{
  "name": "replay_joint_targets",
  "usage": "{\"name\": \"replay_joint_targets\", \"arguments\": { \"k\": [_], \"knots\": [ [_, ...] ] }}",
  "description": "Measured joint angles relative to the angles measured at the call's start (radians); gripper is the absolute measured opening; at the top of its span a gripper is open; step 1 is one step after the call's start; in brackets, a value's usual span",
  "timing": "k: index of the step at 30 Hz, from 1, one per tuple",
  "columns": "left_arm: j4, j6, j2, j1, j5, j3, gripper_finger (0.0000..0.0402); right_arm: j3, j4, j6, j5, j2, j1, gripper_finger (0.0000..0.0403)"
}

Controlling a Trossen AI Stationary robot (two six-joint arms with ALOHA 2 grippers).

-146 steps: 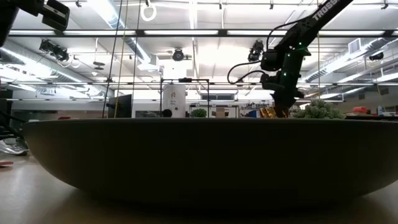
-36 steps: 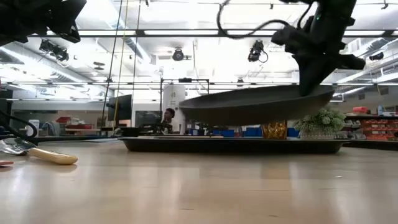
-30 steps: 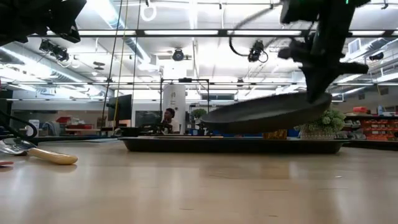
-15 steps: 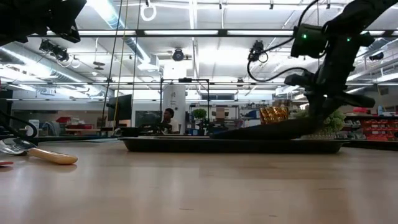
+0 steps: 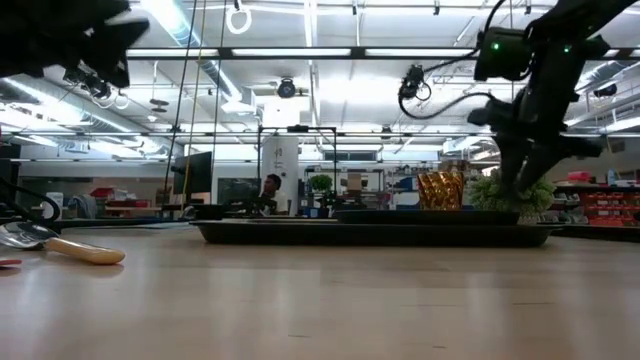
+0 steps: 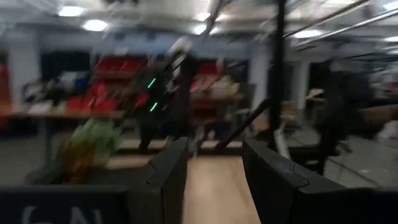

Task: Pick and place plate/cup/fork/spoon on tray
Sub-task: Put the yellow spoon on the black tray to the left of the black plate

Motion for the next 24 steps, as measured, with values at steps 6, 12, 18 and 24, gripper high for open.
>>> {"name": "replay_joint_targets", "arguments": {
  "k": [6,12,18,24],
  "knots": [
    [-0.163,-0.143,0.013,0.0,-0.147,0.0,0.0162,0.0,0.135,-0.159,0.268,-0.025,0.053,0.0128],
    [-0.245,-0.394,0.094,0.001,-0.201,0.007,0.0162,0.0,0.382,-0.398,0.612,-0.017,0.104,0.0126],
    [-0.399,-0.818,0.259,-0.006,-0.185,0.075,0.0162,-0.049,0.69,-0.664,0.701,0.025,0.164,0.0126],
    [-0.498,-1.108,0.524,-0.026,-0.213,0.21,0.0162,-0.143,0.966,-0.784,0.588,0.048,0.208,0.0126]
  ]
}}
